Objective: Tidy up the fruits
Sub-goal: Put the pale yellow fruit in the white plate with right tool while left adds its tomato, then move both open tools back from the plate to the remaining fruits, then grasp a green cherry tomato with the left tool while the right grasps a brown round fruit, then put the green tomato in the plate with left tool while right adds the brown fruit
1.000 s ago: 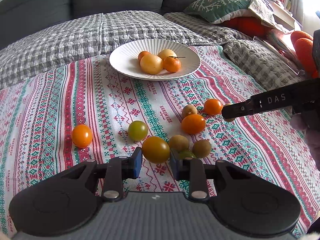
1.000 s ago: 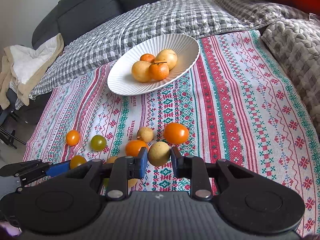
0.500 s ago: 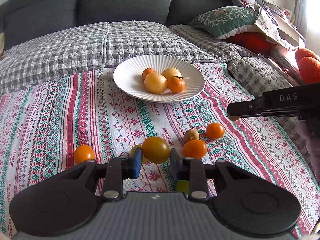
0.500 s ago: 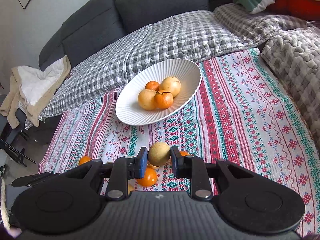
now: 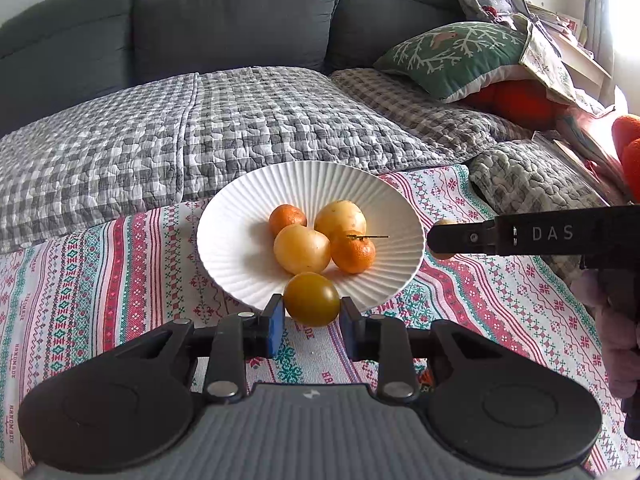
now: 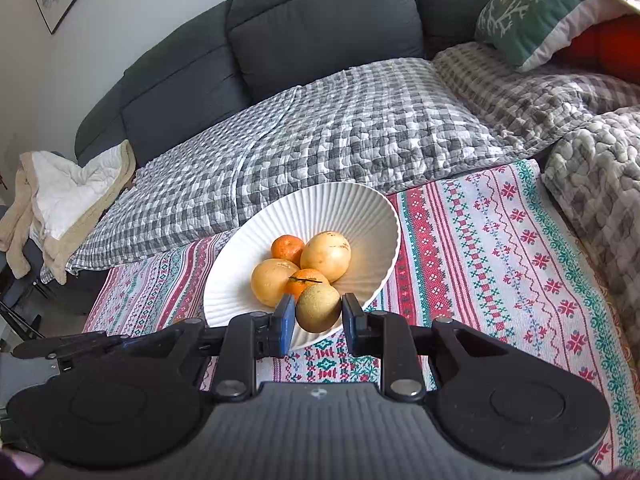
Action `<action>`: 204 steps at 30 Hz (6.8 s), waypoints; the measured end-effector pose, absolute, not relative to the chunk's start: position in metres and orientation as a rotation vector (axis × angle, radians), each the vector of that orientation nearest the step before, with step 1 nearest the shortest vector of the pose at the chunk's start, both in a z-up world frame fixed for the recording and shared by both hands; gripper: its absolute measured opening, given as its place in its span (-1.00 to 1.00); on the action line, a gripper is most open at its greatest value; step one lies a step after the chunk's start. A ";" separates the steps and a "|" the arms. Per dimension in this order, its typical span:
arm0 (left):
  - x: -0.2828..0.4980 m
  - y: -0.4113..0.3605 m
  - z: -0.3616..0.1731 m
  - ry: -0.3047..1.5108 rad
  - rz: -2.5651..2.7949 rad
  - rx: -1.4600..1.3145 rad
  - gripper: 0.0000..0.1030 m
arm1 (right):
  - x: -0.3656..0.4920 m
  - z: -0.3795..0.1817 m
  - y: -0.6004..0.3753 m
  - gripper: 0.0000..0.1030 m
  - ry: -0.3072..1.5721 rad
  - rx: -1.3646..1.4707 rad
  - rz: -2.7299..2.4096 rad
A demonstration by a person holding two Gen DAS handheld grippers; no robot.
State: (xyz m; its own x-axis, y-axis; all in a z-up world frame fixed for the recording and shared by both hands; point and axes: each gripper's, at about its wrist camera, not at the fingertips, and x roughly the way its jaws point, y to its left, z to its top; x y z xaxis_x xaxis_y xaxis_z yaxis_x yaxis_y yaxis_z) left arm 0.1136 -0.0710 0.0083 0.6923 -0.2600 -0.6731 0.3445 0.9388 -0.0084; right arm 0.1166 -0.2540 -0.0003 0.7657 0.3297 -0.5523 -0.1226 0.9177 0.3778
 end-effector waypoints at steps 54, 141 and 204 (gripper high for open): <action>0.098 -0.076 -0.002 0.726 -0.351 0.192 0.63 | 0.103 0.010 -0.244 0.74 0.641 0.184 0.172; 0.009 -0.025 -0.030 0.858 -0.408 0.177 -0.75 | 0.023 -0.047 -0.182 0.74 0.848 -0.052 0.351; 0.041 -0.036 -0.011 0.798 -0.404 0.095 -0.74 | 0.049 -0.005 -0.205 -0.54 0.676 0.104 0.352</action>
